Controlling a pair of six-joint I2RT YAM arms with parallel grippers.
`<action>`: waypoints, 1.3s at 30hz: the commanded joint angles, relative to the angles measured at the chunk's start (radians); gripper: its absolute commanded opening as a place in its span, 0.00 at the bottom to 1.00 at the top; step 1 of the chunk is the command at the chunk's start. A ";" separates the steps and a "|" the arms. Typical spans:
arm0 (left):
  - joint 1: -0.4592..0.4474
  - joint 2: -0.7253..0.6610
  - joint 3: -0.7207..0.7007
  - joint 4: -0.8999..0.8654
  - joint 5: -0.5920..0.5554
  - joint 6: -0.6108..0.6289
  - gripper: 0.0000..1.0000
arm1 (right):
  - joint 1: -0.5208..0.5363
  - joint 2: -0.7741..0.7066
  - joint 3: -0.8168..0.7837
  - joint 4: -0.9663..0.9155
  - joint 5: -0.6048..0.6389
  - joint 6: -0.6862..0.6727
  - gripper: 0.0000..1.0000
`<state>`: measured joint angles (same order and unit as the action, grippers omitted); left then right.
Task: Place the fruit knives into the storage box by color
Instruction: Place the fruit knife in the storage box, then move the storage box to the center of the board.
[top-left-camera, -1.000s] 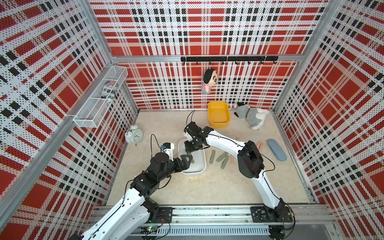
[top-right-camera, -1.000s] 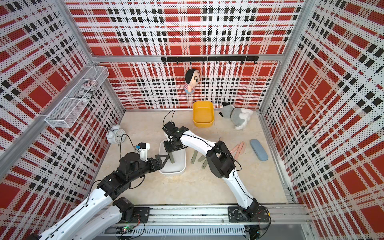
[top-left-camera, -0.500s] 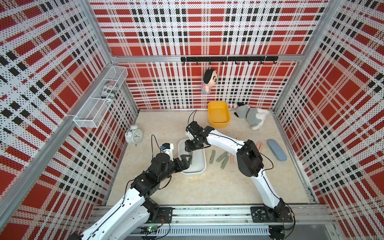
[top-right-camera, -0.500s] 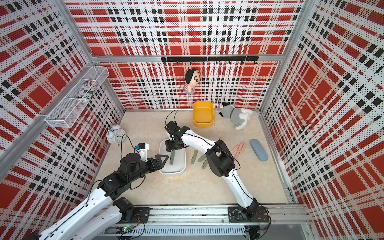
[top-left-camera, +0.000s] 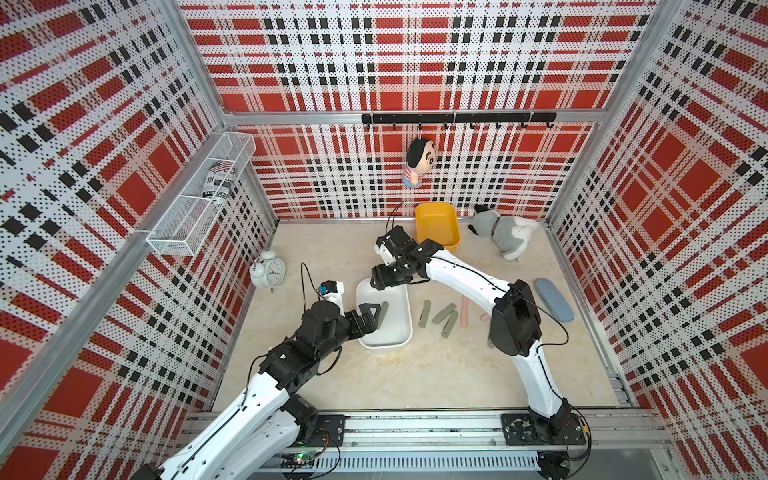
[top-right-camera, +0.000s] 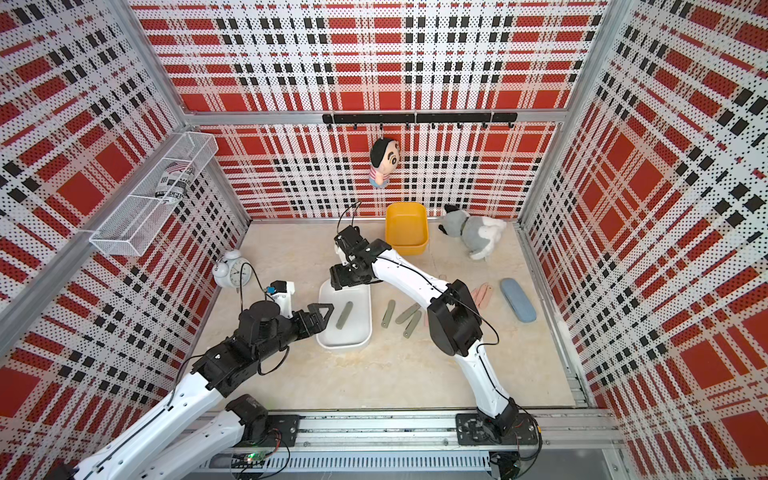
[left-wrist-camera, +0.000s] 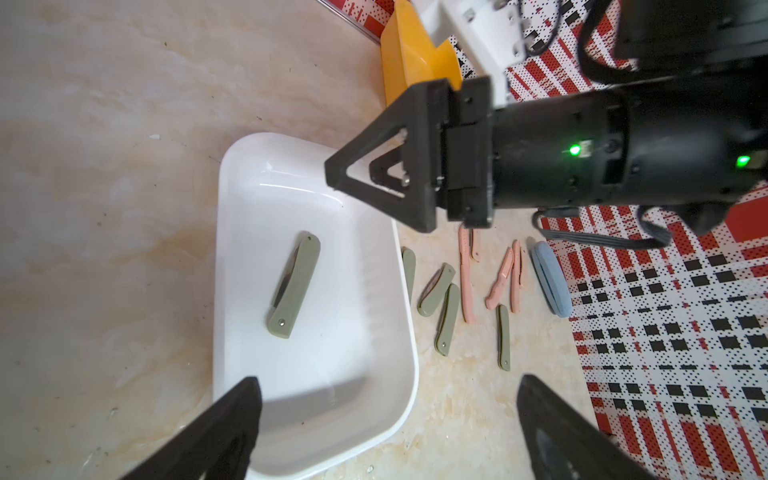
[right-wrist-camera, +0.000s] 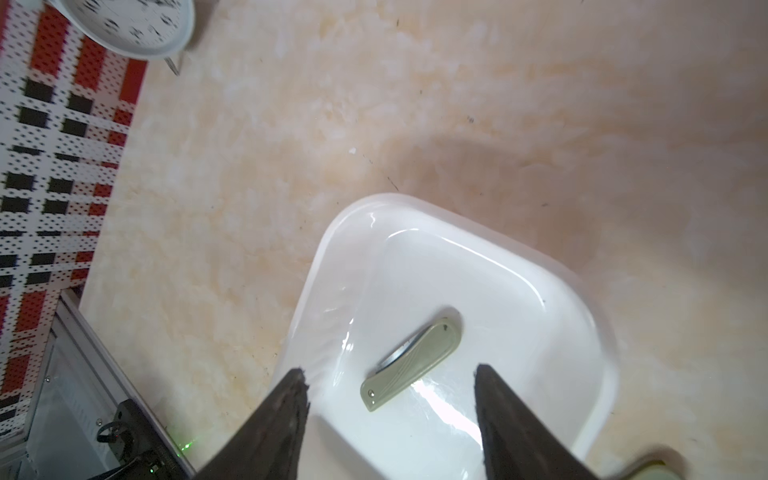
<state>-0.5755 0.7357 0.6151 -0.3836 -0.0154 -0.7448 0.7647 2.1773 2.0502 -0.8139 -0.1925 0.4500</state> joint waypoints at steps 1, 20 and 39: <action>0.002 0.032 0.048 0.003 -0.027 0.050 0.98 | -0.045 -0.080 -0.034 -0.033 0.089 -0.028 0.72; 0.017 0.148 0.035 0.121 0.015 0.079 0.98 | -0.092 0.064 -0.159 0.026 0.091 -0.020 0.66; 0.058 0.116 -0.035 0.147 0.045 0.076 0.98 | -0.121 0.221 0.059 -0.020 0.044 -0.007 0.29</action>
<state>-0.5327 0.8696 0.5922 -0.2596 0.0139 -0.6800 0.6567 2.3714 2.0792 -0.8207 -0.1387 0.4374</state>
